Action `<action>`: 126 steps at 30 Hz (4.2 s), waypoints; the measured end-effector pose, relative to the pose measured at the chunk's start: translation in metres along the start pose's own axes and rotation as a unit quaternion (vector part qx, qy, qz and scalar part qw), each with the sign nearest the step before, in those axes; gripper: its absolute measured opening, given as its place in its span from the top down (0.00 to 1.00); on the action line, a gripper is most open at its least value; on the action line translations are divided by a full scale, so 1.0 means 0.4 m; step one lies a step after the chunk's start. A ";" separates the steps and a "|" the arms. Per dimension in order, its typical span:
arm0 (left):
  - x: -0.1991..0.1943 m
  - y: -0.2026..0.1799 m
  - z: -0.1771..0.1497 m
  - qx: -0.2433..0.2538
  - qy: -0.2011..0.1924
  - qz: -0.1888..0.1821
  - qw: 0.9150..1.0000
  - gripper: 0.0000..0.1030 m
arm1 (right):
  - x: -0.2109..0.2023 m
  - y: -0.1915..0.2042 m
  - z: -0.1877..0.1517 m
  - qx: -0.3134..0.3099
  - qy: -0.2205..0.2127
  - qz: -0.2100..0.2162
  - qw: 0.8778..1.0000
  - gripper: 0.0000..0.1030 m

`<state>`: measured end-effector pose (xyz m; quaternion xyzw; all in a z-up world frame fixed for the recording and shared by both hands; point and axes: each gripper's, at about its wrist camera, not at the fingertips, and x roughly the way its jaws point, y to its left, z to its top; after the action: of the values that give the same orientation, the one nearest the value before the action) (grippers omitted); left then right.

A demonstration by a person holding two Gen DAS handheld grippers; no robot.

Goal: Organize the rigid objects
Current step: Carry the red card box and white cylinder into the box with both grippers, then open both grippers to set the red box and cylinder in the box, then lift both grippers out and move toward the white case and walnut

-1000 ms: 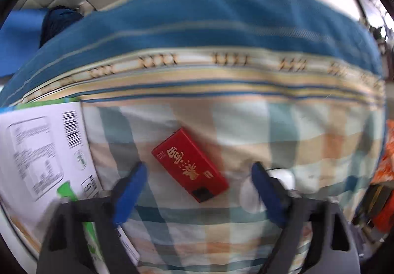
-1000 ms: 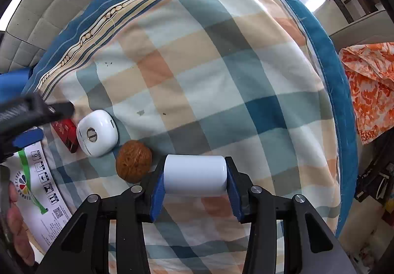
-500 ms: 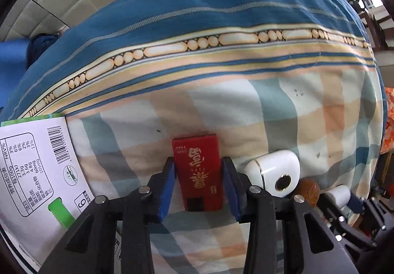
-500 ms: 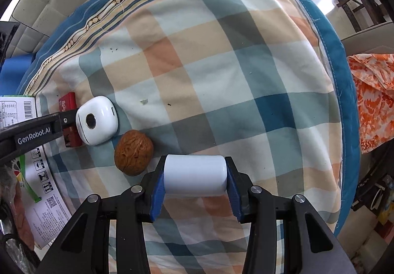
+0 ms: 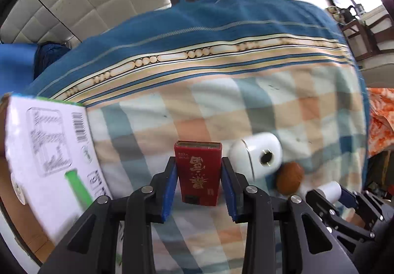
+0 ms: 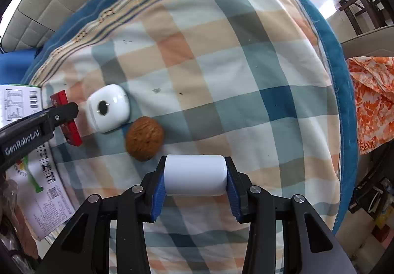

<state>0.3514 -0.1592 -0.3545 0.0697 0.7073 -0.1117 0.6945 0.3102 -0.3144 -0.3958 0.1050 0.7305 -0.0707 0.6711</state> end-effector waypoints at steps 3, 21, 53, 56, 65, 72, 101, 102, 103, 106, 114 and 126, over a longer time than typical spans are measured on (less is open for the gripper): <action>-0.062 -0.004 -0.035 0.000 -0.018 -0.017 1.000 0.70 | -0.050 0.027 -0.013 -0.007 -0.014 0.009 1.000 0.57; -0.354 0.267 -0.274 -0.048 -0.117 -0.056 0.990 0.70 | -0.314 0.358 -0.248 -0.102 -0.070 0.075 0.989 0.57; 0.004 0.880 -0.367 -0.177 0.043 -0.061 0.981 0.69 | 0.121 1.021 -0.341 -0.195 0.037 0.085 0.976 0.56; 0.020 0.878 -0.359 -0.179 0.049 -0.068 0.980 0.69 | 0.144 1.035 -0.335 -0.193 0.041 0.081 0.977 0.56; 0.031 0.907 -0.384 -0.199 0.076 -0.099 0.972 0.59 | 0.170 1.025 -0.329 -0.183 0.041 0.083 0.979 0.55; -0.075 0.871 -0.416 -0.193 0.040 -0.089 0.976 0.37 | 0.090 0.988 -0.339 -0.200 0.027 0.068 0.977 0.35; -0.477 0.674 -0.645 -0.147 -0.130 -0.002 0.981 0.00 | -0.362 0.761 -0.557 -0.185 -0.137 0.021 0.973 0.01; -0.495 0.668 -0.652 -0.145 -0.134 0.000 0.980 0.00 | -0.373 0.759 -0.565 -0.186 -0.139 0.024 0.972 0.01; -0.508 0.663 -0.657 -0.144 -0.138 0.000 0.980 0.00 | -0.390 0.754 -0.575 -0.188 -0.143 0.028 0.971 0.01; -0.540 0.649 -0.673 -0.144 -0.148 -0.003 0.978 0.00 | -0.424 0.749 -0.597 -0.191 -0.152 0.035 0.969 0.01; -0.616 0.594 -0.685 -0.128 -0.174 0.010 0.976 0.00 | -0.491 0.717 -0.621 -0.196 -0.163 0.062 0.965 0.01; -0.639 0.453 -0.593 -0.093 -0.185 -0.005 0.978 0.00 | -0.524 0.547 -0.554 -0.152 -0.171 0.082 0.970 0.01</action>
<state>0.1745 0.0908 -0.1081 -0.0203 0.5745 -0.0596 0.8160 0.1666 -0.0608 -0.1590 0.0477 0.5963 0.0794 0.7974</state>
